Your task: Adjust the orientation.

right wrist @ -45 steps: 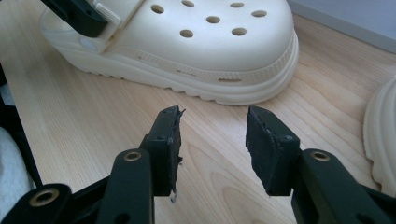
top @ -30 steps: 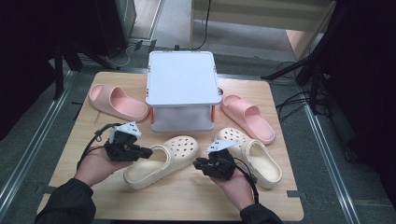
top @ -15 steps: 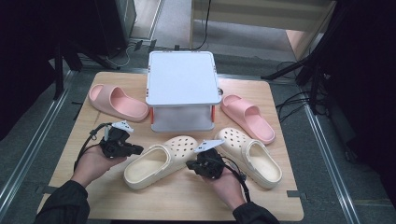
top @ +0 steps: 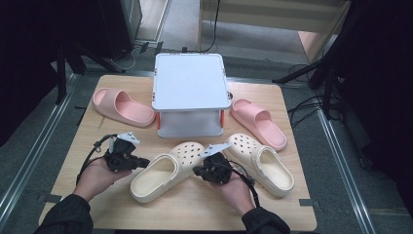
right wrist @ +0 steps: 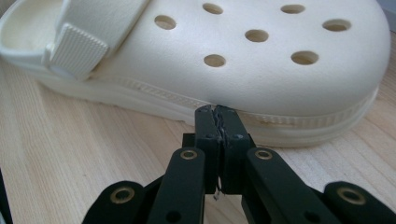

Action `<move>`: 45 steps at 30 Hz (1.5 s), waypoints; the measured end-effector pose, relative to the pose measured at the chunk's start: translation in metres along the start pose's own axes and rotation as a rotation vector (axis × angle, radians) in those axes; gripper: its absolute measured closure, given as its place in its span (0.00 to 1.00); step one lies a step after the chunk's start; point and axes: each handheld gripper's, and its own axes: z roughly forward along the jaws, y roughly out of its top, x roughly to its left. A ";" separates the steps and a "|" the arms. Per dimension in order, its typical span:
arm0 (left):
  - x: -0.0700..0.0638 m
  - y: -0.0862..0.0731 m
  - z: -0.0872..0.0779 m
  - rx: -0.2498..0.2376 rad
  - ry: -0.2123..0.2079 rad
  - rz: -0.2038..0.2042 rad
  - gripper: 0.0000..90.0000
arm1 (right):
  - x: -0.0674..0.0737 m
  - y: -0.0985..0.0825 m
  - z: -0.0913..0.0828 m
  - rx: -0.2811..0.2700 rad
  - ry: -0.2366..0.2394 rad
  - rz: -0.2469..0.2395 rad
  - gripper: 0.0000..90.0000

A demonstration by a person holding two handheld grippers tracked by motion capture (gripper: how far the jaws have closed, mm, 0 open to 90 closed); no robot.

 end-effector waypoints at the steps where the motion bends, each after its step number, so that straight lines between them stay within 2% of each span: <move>1: -0.002 -0.001 0.000 -0.001 -0.005 0.002 0.99 | -0.001 0.000 0.000 -0.003 0.000 -0.002 0.99; 5: -0.009 -0.006 0.000 0.011 -0.022 0.027 0.99 | -0.005 0.002 0.000 -0.003 -0.004 0.015 0.99; 8: -0.015 -0.008 0.000 0.009 -0.028 0.032 0.99 | -0.007 0.005 0.000 -0.002 -0.007 0.020 0.98; 14: -0.023 -0.011 -0.002 -0.033 -0.044 0.017 0.98 | -0.008 0.011 0.005 -0.010 -0.028 0.009 1.00; 20: -0.028 -0.014 -0.003 -0.043 -0.046 -0.006 0.97 | -0.009 0.021 0.012 -0.007 -0.037 0.014 1.00; 24: -0.036 -0.013 -0.003 -0.041 -0.036 0.012 0.96 | -0.010 0.027 0.016 -0.006 -0.042 0.016 1.00; 26: -0.038 -0.013 -0.001 -0.046 -0.028 0.005 0.96 | -0.012 0.030 0.018 -0.008 -0.047 0.006 1.00; 29: -0.040 -0.011 0.002 -0.049 -0.037 -0.003 0.95 | -0.015 0.032 0.019 -0.009 -0.052 0.014 1.00; 32: -0.042 -0.010 0.004 -0.050 -0.039 0.005 0.94 | -0.018 0.034 0.020 -0.013 -0.053 0.019 1.00; 37: -0.038 -0.012 0.002 -0.048 -0.036 -0.008 0.85 | -0.022 0.033 0.019 -0.015 -0.042 0.024 0.94; 41: -0.036 -0.011 -0.007 -0.081 -0.035 -0.018 0.73 | -0.024 0.034 0.013 -0.024 -0.029 0.018 0.91; 45: -0.033 -0.013 -0.016 -0.123 -0.060 -0.036 0.58 | -0.025 0.033 0.004 -0.039 -0.004 0.010 0.83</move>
